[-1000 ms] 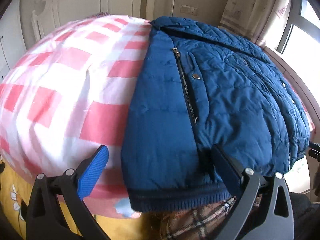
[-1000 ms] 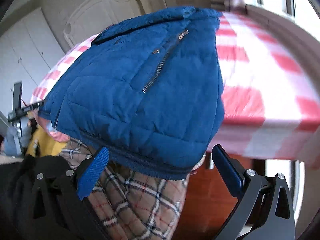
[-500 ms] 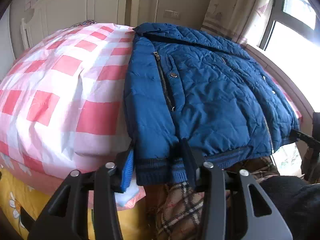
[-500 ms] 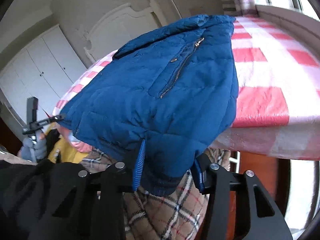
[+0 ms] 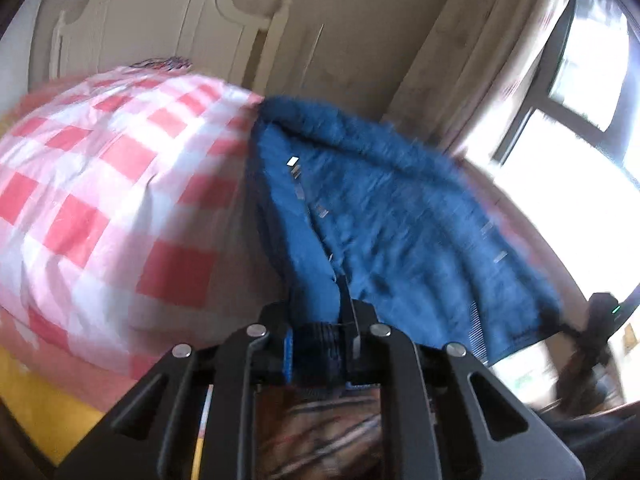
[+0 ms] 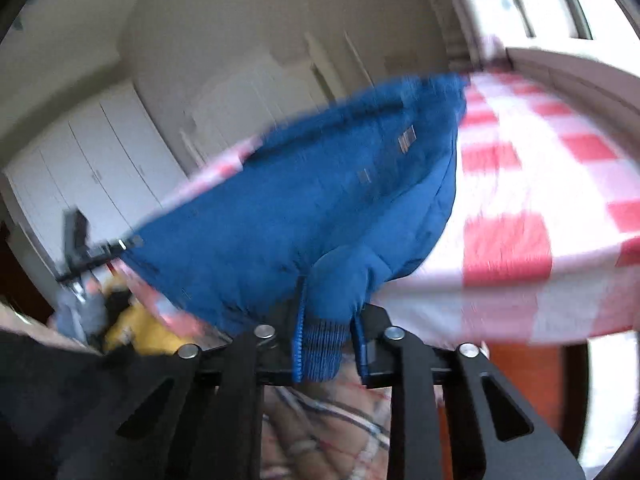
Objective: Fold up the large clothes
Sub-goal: 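Grasp the jacket hem with both grippers and lift it toward the collar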
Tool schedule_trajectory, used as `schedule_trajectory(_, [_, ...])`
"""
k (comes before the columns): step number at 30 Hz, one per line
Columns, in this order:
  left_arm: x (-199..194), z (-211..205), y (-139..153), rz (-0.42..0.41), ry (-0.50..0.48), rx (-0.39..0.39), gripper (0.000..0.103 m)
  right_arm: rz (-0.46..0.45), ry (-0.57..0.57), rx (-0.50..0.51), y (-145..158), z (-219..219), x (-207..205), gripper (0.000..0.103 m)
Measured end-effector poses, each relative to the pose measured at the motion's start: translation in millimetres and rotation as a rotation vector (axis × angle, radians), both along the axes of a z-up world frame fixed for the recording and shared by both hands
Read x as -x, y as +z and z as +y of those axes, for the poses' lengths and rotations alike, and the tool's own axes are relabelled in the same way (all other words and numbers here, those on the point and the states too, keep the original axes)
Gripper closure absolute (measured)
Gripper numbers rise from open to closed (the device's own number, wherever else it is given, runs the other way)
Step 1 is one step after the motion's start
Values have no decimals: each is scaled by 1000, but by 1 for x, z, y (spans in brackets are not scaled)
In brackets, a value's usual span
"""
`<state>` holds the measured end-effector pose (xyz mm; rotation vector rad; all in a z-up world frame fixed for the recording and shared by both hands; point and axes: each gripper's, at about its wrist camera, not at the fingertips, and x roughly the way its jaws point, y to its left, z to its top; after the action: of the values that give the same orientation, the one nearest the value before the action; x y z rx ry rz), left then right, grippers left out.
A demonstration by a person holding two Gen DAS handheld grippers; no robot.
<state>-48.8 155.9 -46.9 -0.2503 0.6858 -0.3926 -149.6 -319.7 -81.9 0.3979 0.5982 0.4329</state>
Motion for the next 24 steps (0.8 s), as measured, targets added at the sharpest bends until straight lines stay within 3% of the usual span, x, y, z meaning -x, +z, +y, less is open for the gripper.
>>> schedule_trajectory(6, [35,15,61,-140,-35,153,87,-251,48,-74,85,10,36,82])
schedule_trajectory(13, [68,52,129,-312,-38,361,87,-461,46,-127,160,7,63,83])
schedule_trajectory(15, [51,57,147,-319,-31,405,86,-484,19,-120,177,4,53,83])
schedule_trajectory(17, [22,53,158,-311,-11,398,85,-479,-22,-76,192,4,25,83])
schedule_trajectory(22, [-85,23,173,-220,82,291,83,-334,-112,-2,199,0,-90,83])
schedule_trajectory(24, [-147,7,168,-138,153,231,78,-235,-169,12,188,-6,-153,82])
